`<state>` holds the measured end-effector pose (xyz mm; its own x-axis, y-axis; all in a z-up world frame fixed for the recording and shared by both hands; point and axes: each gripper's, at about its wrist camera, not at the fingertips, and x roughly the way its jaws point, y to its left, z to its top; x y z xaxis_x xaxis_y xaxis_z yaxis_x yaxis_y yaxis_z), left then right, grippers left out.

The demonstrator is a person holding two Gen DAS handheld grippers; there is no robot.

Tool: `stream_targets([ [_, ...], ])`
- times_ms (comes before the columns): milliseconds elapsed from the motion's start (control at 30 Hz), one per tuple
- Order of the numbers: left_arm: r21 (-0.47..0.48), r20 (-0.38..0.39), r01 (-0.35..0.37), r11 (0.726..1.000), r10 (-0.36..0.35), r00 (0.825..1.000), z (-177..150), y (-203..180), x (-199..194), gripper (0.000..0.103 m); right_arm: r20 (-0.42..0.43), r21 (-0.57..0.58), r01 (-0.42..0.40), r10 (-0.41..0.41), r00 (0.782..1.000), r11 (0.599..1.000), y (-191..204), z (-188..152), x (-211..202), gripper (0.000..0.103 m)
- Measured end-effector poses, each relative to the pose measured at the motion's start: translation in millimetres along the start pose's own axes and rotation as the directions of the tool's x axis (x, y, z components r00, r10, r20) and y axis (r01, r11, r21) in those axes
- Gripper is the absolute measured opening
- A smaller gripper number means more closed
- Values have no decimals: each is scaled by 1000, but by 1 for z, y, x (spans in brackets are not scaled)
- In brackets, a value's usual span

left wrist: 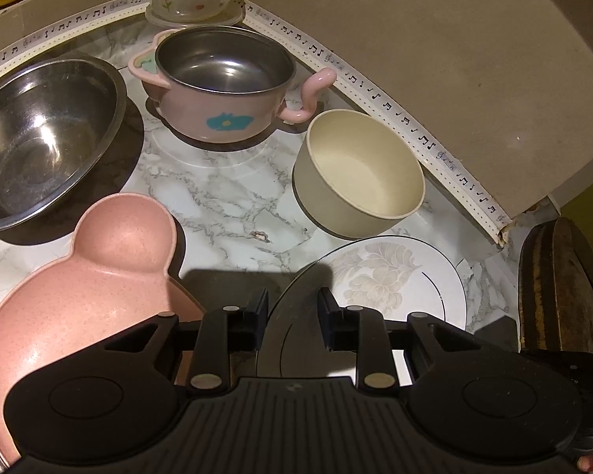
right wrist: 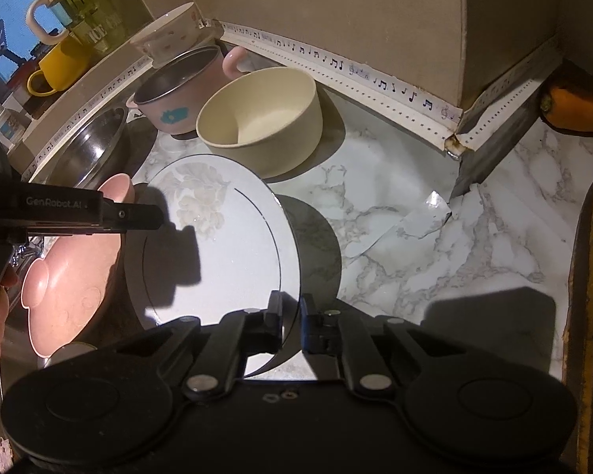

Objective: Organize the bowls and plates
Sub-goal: 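Lift the floral plate with both grippers and carry it over the white plate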

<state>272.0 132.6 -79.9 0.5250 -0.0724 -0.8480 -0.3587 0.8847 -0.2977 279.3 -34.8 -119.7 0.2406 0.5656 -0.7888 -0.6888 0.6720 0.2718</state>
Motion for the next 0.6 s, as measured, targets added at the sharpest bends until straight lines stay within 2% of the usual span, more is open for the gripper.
stream_targets([
  [600, 3, 8, 1, 1000, -1, 1000, -6, -2, -46, 26, 34, -40, 7, -5, 999, 999, 18, 5, -34, 7],
])
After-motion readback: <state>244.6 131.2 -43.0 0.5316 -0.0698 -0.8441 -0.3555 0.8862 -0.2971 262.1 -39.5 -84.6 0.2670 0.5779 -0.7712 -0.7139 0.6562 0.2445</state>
